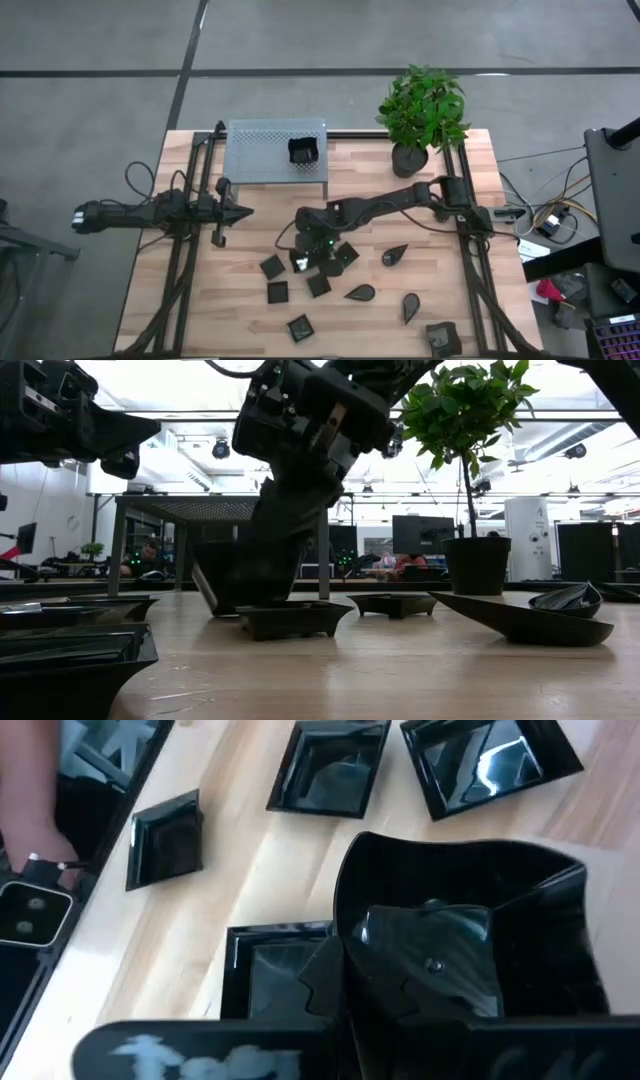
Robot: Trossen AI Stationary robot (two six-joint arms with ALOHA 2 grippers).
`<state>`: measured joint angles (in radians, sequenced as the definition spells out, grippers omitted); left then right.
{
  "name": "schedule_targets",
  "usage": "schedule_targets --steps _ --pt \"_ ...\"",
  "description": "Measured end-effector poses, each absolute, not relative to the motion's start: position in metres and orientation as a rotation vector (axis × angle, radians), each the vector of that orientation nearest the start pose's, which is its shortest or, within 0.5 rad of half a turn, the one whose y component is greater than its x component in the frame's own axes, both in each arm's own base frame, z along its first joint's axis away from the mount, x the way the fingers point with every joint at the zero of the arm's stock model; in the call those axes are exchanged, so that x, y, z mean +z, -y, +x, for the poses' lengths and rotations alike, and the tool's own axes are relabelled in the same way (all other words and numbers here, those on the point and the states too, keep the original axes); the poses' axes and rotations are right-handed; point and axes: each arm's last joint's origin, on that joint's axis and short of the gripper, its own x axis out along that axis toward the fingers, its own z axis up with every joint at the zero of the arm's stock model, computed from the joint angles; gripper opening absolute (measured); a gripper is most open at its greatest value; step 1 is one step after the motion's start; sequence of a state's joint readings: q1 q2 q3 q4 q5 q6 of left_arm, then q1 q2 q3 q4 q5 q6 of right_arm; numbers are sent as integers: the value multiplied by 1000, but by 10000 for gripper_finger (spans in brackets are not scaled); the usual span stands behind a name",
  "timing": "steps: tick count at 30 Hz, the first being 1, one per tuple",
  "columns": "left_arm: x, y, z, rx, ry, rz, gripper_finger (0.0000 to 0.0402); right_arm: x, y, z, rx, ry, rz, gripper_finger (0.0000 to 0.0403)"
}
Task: Pick & Place Mini shaped plates
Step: Stack the distorted square plate on top of the distorted square plate on the shelf
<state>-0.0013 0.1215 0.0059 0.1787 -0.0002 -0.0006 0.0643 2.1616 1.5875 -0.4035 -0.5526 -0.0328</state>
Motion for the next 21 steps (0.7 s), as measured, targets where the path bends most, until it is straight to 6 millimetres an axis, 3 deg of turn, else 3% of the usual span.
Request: schedule_targets --steps 7,21 --pt "173 0 105 -1 63 -1 0 166 -44 456 641 -940 285 8" --pt "173 0 105 -1 62 -1 0 168 -42 460 593 -912 303 8"
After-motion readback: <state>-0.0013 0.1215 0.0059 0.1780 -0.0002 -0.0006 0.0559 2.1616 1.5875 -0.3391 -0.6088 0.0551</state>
